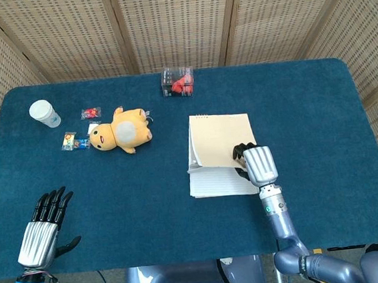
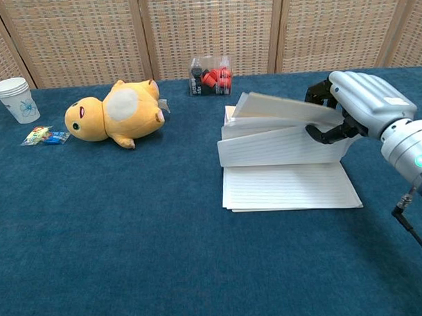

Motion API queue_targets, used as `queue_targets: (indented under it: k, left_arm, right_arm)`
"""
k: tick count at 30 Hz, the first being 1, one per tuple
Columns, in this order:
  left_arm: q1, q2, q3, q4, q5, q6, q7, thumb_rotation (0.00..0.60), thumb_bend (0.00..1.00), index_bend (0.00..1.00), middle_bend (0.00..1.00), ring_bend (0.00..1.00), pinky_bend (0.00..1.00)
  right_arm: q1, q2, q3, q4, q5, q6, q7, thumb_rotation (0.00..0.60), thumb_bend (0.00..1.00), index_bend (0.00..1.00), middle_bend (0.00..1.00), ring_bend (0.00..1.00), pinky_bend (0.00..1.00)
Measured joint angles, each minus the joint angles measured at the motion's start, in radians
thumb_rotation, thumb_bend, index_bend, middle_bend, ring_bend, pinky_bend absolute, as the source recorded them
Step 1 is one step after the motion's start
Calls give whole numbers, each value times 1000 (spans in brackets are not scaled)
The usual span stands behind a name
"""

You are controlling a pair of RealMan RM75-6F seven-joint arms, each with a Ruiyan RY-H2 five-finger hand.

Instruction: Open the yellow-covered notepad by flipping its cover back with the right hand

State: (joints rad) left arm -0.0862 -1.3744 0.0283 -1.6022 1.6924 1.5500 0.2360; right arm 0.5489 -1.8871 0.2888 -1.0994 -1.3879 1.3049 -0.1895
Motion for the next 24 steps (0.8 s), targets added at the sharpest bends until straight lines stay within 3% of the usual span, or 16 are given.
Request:
queue_targets:
  k: [9, 24]
  left_arm:
    - [-1, -1, 0, 2, -4, -5, 2, 600, 59, 0, 0, 0, 51]
    - [-1, -8, 3, 6, 1, -6, 16, 600, 59, 0, 0, 0, 51]
  right_arm:
    - [-3, 4, -30, 36, -54, 54, 78, 600, 620, 752, 741, 642, 804]
    - [-75, 93, -177, 24, -164, 106, 195, 600, 620, 752, 742, 644, 807]
